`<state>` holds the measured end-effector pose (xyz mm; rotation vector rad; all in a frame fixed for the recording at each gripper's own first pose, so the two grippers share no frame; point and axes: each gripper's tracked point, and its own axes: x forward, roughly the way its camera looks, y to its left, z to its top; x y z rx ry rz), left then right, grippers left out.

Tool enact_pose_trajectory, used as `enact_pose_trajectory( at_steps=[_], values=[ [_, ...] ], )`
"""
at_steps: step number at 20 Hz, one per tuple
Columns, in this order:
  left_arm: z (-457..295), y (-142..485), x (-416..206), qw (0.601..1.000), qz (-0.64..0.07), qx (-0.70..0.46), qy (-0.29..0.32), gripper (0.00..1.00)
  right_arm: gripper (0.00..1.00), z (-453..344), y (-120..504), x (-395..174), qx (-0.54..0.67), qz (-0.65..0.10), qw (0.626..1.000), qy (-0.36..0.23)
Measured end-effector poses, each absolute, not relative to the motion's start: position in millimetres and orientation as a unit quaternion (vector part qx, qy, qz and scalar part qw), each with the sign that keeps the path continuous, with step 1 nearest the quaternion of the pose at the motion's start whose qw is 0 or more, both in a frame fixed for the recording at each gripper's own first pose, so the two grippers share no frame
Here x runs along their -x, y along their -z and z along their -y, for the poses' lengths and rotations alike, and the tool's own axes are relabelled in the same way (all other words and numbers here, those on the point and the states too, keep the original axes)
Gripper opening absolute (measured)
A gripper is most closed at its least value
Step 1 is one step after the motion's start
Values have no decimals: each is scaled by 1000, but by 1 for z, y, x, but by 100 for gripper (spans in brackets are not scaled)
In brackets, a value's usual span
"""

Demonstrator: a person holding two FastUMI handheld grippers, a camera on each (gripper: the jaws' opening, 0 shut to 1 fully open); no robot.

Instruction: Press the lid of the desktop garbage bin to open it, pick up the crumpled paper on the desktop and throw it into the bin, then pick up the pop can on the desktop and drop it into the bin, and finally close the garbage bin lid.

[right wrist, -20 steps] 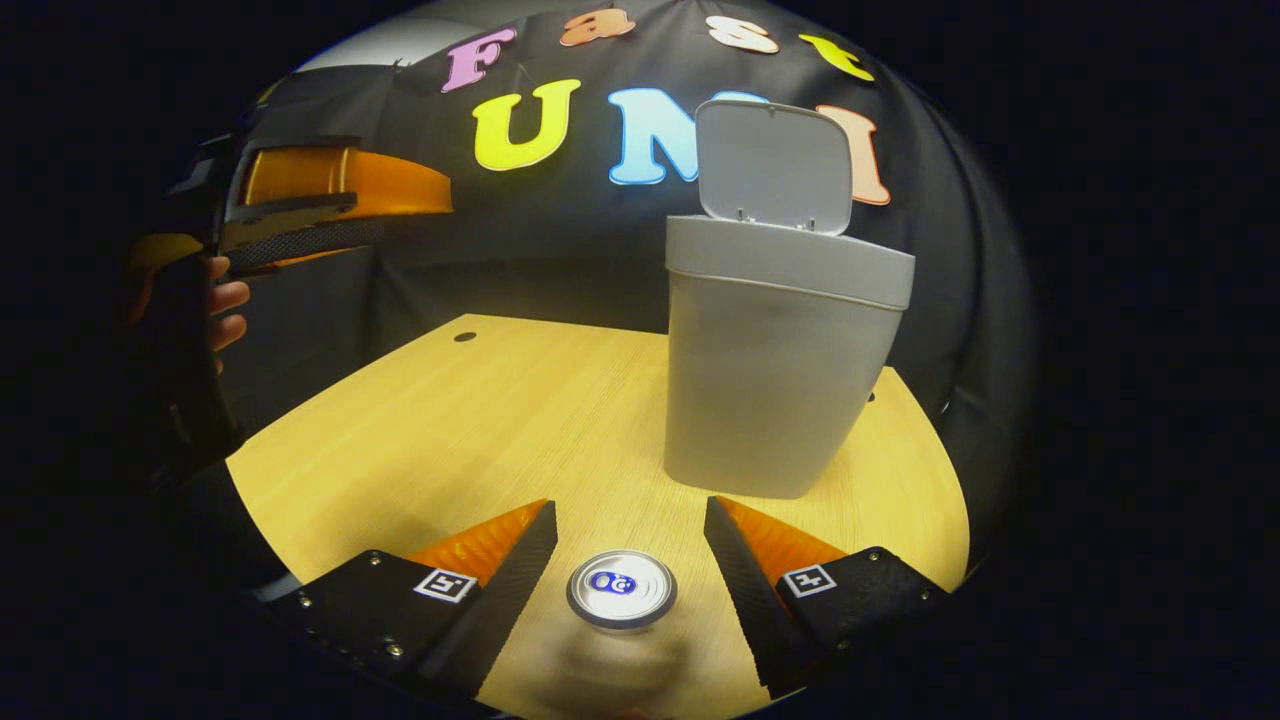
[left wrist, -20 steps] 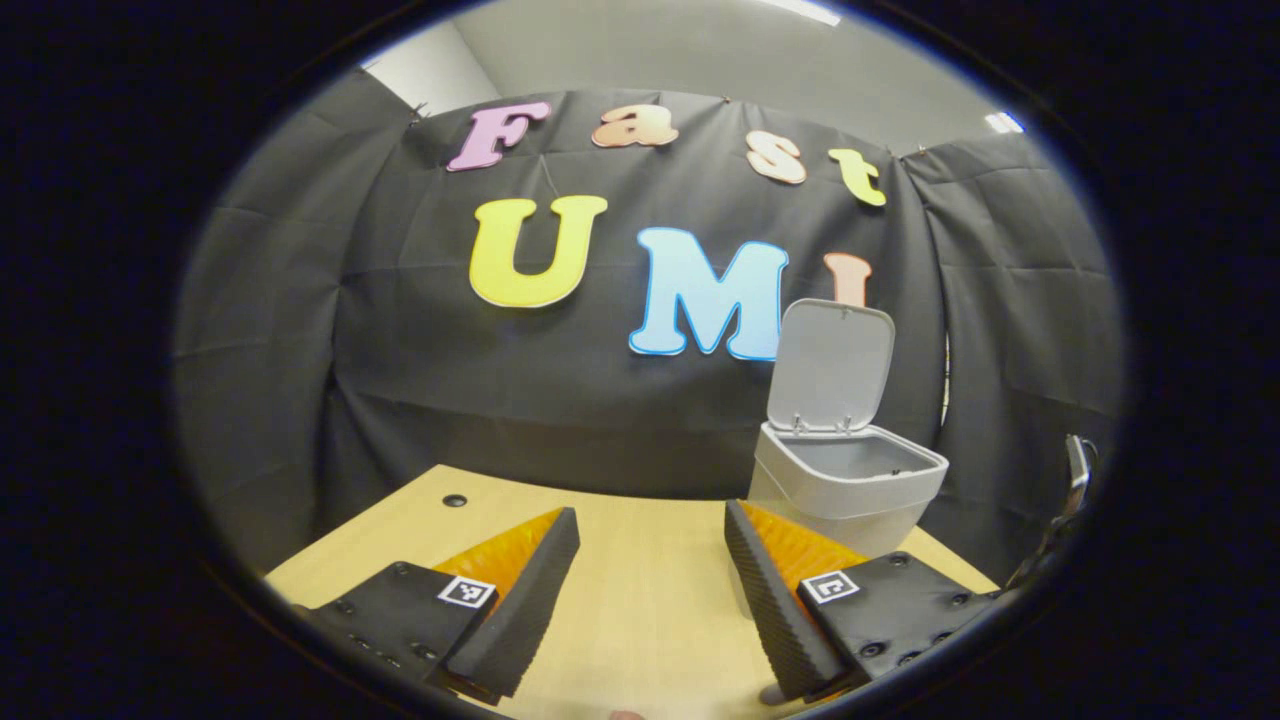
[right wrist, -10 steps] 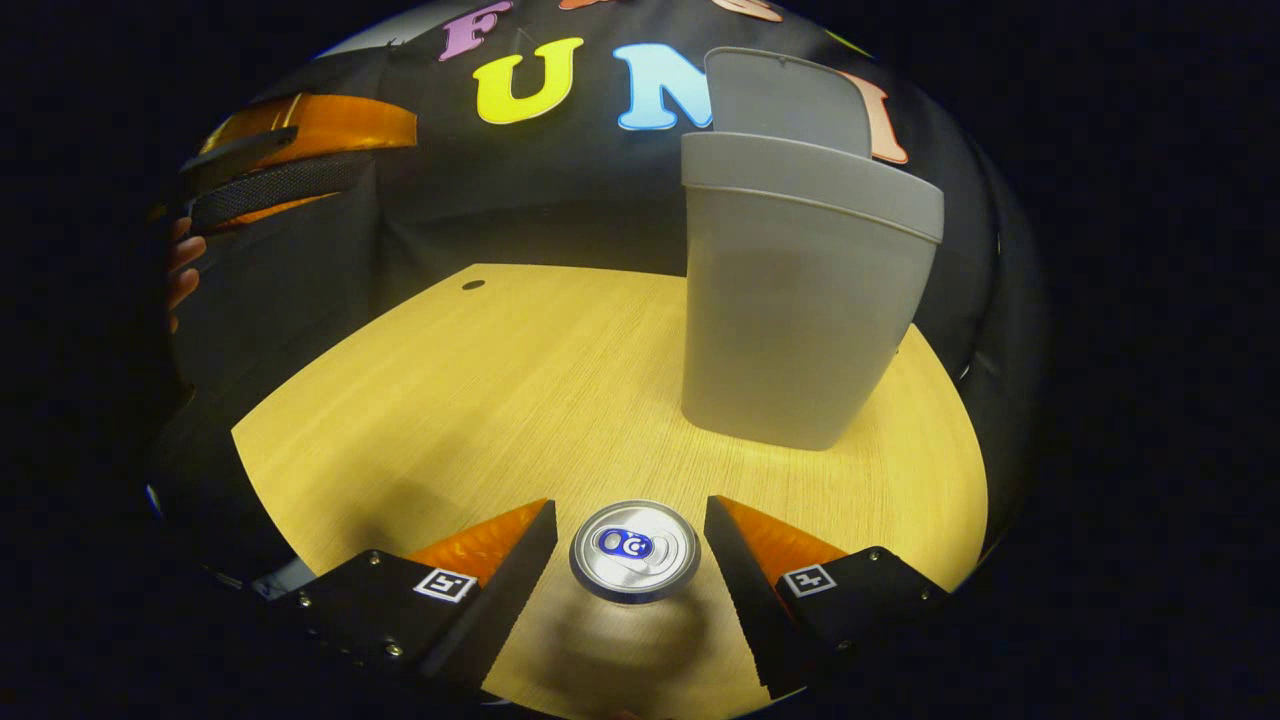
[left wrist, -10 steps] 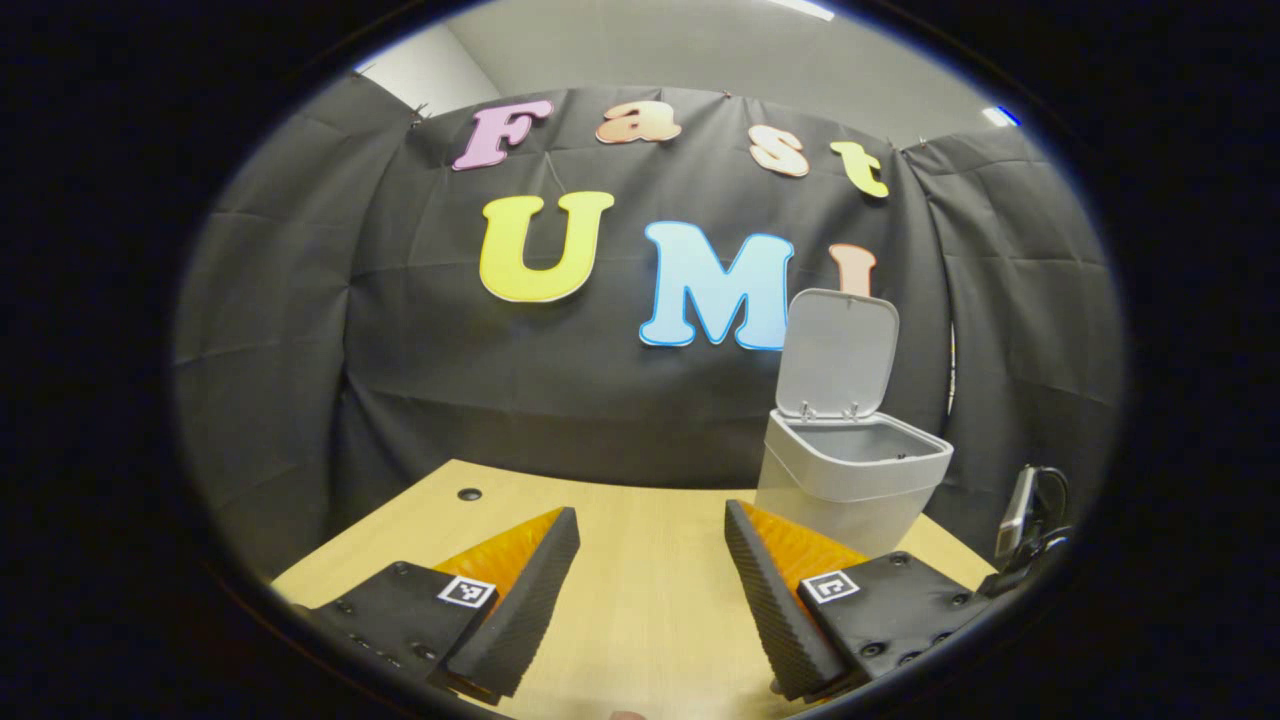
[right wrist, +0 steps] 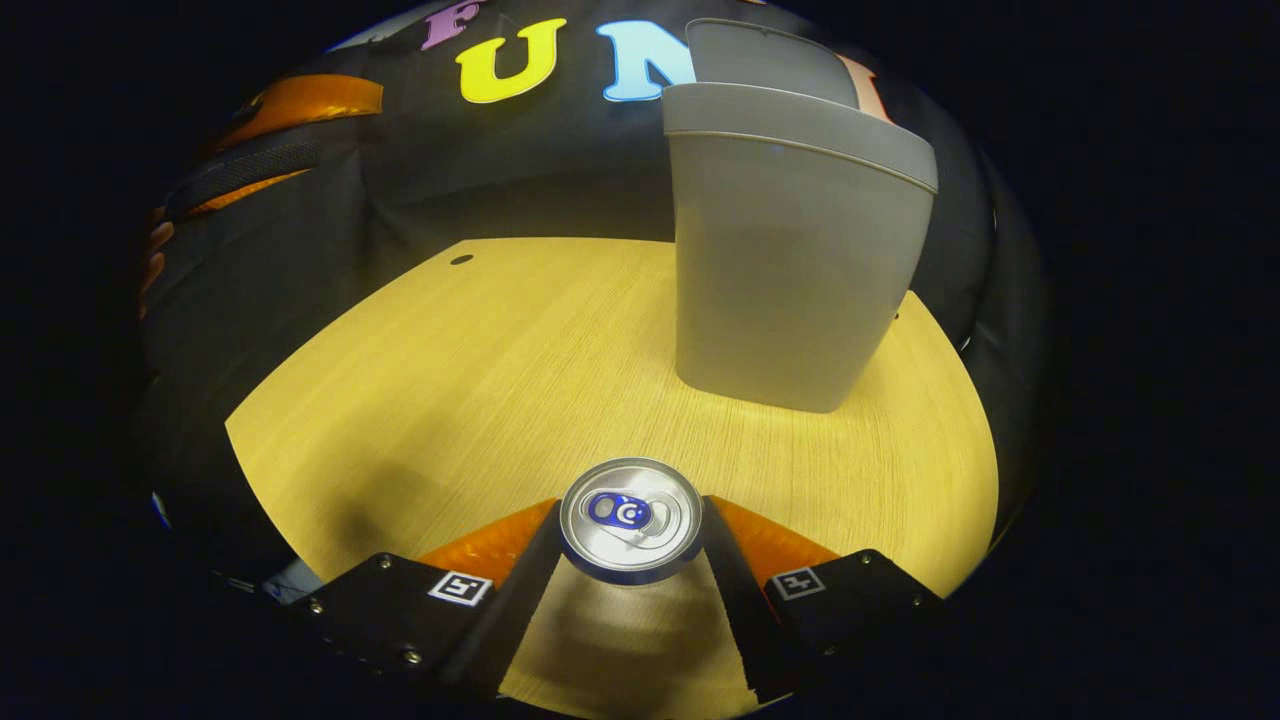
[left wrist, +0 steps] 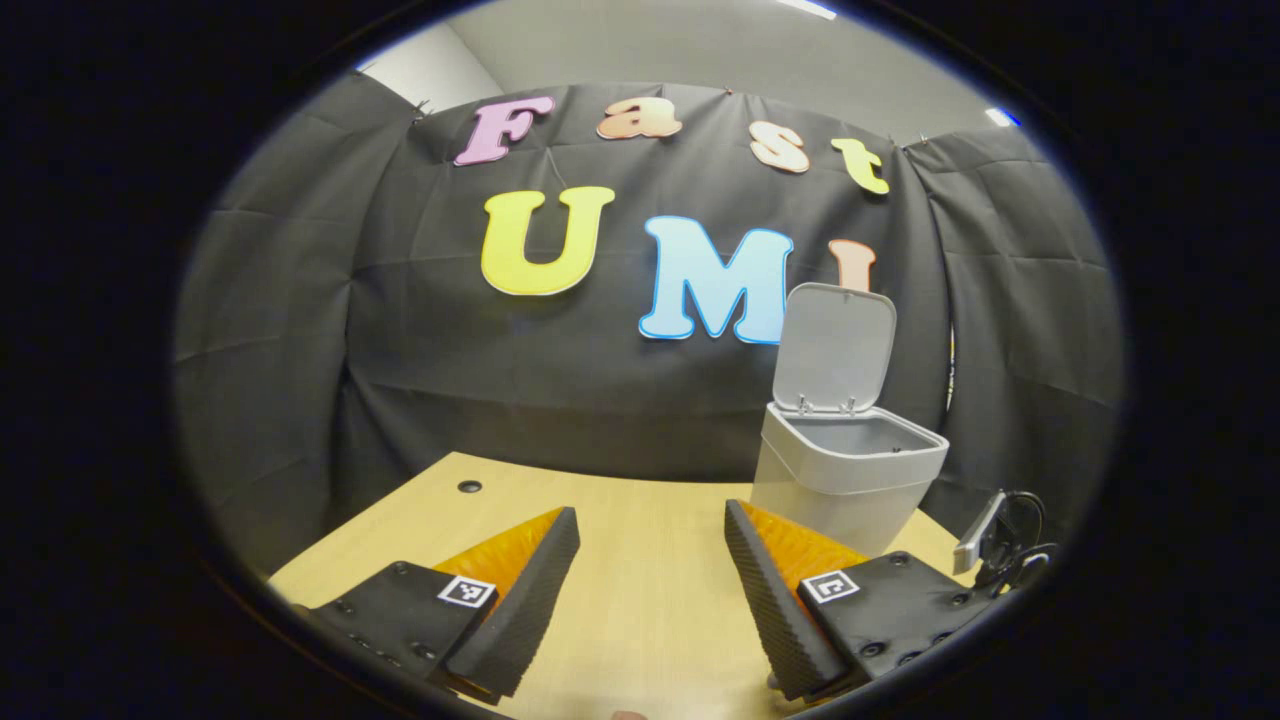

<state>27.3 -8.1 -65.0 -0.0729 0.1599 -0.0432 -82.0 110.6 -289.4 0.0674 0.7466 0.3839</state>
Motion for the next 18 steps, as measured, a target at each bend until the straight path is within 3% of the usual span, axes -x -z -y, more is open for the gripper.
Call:
enact_pose_trajectory(
  at_steps=[7, 18],
  values=[
    [22, 66, -26, 996, -78, 32, 32, 89, 85, -104, 278, 81, -38, -343, 921, -183],
    [35, 63, -21, 996, -74, 36, 43, 89, 84, -80, 181, 55, -72, -230, 956, -166]
  ],
)
